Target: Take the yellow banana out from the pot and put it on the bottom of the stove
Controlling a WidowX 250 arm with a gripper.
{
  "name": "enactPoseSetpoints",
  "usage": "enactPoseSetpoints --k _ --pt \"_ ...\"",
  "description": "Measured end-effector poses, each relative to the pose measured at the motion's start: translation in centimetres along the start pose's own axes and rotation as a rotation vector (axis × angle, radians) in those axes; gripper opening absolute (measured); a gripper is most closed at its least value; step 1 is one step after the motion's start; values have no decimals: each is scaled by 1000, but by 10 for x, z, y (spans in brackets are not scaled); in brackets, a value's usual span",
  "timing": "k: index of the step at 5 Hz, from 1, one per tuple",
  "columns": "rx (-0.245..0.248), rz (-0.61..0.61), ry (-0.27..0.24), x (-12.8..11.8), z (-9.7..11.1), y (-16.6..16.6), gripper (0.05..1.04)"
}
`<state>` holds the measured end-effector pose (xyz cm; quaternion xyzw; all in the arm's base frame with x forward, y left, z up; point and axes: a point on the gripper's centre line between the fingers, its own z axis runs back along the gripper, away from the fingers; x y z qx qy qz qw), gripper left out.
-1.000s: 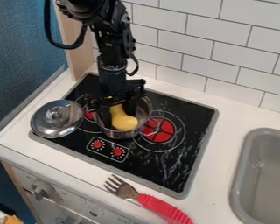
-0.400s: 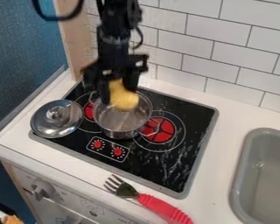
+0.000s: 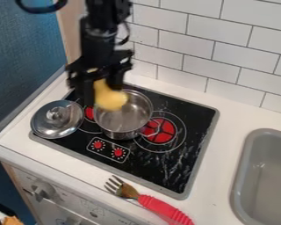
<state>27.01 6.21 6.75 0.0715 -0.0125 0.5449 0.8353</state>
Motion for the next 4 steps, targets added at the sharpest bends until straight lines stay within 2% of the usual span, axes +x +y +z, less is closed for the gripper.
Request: enactPoseSetpoints --k 1,2,3,4 --pt "50 189 36 -1 -6 35 626" --pt "59 341 115 -2 -24 61 626" --pt "37 385 118 -7 -39 68 626" --pt "54 388 145 -11 -64 59 626"
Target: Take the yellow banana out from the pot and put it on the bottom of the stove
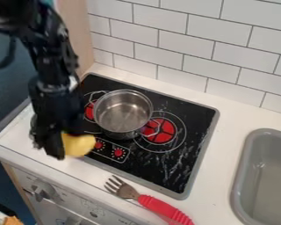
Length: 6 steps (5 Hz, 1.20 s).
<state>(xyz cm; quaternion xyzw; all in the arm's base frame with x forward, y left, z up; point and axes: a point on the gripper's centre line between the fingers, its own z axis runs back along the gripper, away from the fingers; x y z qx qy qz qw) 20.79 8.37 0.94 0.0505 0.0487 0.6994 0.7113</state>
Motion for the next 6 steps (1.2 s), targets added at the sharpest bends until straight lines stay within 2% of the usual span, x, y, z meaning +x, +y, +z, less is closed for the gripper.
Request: enactPoseSetpoints --k 1,2,3,4,5,6 --pt "29 -54 -10 -11 -16 -6 626" --pt "15 -55 -25 -10 -19 -10 626" --pt "31 -79 -18 -12 -20 -5 694" --pt "73 -81 -36 -10 -16 2 964" --pt "77 -84 -63 -10 -1 6 1001" --pt "37 -83 -84 -9 16 7 1000"
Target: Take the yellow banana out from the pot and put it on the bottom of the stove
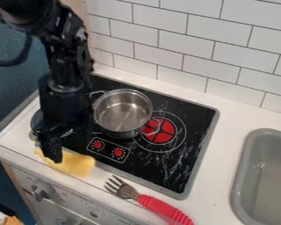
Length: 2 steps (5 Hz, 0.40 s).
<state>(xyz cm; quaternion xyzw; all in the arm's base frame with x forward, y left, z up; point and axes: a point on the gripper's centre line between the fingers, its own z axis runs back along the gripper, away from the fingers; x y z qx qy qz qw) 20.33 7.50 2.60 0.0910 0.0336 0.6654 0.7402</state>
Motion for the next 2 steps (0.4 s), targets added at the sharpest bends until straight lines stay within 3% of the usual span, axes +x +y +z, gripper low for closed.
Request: enactPoseSetpoints --k 1,2 --pt "-11 -11 -27 -1 19 -1 1000" --pt "9 -160 -162 -16 41 -16 1000"
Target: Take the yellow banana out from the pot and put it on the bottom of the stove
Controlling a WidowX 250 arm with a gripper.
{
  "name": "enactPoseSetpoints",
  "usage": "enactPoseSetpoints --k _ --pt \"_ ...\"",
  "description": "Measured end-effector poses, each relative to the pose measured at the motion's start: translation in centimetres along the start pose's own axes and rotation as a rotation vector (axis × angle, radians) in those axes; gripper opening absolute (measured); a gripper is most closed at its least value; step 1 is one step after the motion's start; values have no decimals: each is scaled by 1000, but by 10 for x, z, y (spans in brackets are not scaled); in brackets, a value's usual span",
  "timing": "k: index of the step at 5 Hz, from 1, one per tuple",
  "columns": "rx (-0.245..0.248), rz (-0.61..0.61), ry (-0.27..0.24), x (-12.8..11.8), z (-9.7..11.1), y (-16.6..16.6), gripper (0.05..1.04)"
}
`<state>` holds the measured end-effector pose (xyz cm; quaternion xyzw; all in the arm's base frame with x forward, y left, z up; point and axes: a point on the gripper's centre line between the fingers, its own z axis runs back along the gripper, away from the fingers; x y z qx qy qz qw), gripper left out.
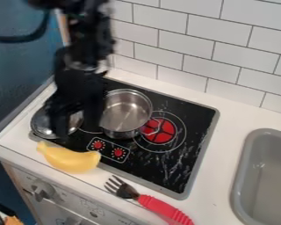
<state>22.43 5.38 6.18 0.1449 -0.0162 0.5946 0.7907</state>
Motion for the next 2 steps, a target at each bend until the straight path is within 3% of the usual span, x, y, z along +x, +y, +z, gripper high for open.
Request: enactPoseSetpoints --k 1,2 --pt "-73 -217 -107 -16 26 -34 1000" --pt "-113 -457 -164 -33 39 -55 1000"
